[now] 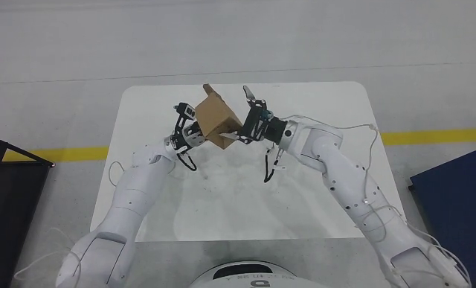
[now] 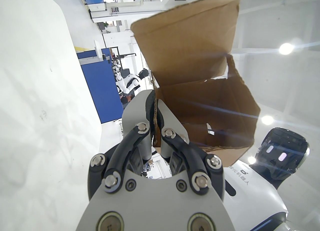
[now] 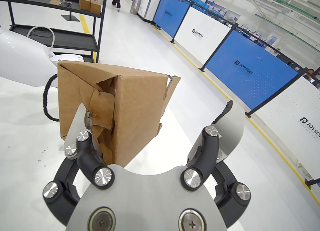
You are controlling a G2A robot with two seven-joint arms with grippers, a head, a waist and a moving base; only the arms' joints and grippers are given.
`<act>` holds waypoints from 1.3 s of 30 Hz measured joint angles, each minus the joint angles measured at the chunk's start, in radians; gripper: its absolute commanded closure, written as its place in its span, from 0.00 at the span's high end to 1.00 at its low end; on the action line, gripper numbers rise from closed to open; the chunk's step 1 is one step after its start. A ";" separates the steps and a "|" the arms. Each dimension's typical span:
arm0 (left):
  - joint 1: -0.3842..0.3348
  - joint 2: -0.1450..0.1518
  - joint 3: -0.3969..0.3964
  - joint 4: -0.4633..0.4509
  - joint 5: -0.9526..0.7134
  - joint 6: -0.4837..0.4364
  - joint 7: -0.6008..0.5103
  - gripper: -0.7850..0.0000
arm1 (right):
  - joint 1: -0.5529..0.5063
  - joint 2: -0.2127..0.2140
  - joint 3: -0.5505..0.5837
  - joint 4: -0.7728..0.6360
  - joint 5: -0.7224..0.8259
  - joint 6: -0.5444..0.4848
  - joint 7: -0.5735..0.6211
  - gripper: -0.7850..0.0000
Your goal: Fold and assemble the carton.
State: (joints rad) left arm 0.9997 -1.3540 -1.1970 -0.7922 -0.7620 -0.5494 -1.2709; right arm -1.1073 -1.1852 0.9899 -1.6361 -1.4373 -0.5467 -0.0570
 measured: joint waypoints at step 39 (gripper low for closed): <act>-0.075 0.074 0.007 -0.039 0.690 -0.319 0.502 0.00 | -0.136 0.049 0.211 -0.107 0.004 -0.152 -0.096 1.00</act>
State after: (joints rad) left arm 0.9247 -1.2801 -1.1895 -0.8312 -0.0725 -0.8688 -0.7690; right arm -1.2431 -1.1358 1.2008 -1.7433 -1.4331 -0.6983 -0.1527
